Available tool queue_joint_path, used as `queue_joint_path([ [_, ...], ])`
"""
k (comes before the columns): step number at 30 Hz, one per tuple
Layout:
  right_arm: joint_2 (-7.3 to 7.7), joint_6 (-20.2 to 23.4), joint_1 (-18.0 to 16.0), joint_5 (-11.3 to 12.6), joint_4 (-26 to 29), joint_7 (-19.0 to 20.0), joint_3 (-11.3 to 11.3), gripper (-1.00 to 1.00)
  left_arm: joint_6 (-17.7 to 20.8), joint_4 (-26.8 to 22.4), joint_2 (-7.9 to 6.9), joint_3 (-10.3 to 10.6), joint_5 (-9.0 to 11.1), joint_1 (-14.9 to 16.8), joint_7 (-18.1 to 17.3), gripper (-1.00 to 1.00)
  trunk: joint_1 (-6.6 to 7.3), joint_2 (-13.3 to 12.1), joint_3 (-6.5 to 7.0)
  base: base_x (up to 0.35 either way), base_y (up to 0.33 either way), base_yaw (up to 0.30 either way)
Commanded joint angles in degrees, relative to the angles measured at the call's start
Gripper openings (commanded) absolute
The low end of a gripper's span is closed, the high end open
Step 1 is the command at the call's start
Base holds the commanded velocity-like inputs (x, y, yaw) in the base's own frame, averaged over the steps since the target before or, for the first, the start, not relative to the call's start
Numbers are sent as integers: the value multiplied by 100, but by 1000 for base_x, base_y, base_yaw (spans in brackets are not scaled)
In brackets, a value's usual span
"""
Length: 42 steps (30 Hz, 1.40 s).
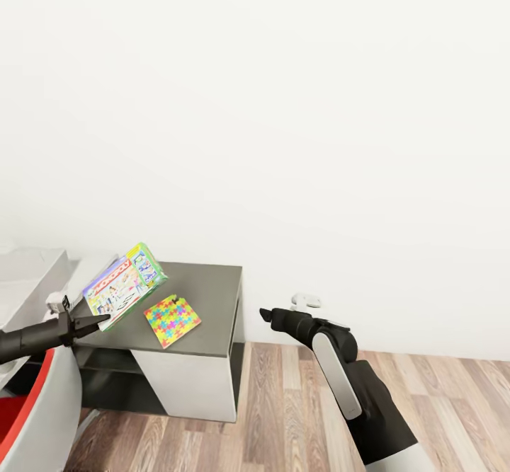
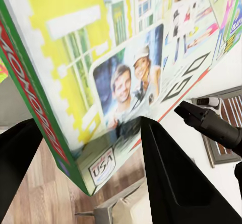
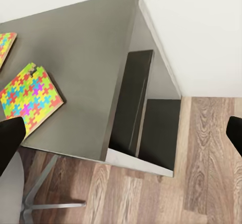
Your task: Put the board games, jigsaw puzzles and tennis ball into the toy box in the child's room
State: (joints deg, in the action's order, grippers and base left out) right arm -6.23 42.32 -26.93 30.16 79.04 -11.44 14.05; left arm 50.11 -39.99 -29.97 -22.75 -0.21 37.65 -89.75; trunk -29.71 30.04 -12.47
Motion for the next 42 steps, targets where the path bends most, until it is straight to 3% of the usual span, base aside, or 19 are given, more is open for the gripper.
queue_joint_path([
  [1, 0, 17, -5, 61, 7, -58, 5, 100, 52, 0, -1, -1, -6, 5, -25, -100, -3, 10, -10, 31, 12, 218],
  [9, -1, 13, -5, 60, 20, -69, 19, 100, 52, 0, -1, -1, -5, 5, -25, -100, -3, 10, -10, 7, 50, 227],
  [27, -8, 6, -5, 60, 15, -78, 42, 100, 52, 0, -1, -1, -9, 5, -25, -100, -3, 10, -10, 31, 73, 19],
  [42, -10, 6, -5, 60, 15, -75, 54, 100, 52, 0, -1, -1, -9, 5, -25, -100, -3, 10, -10, 132, 81, 268],
])
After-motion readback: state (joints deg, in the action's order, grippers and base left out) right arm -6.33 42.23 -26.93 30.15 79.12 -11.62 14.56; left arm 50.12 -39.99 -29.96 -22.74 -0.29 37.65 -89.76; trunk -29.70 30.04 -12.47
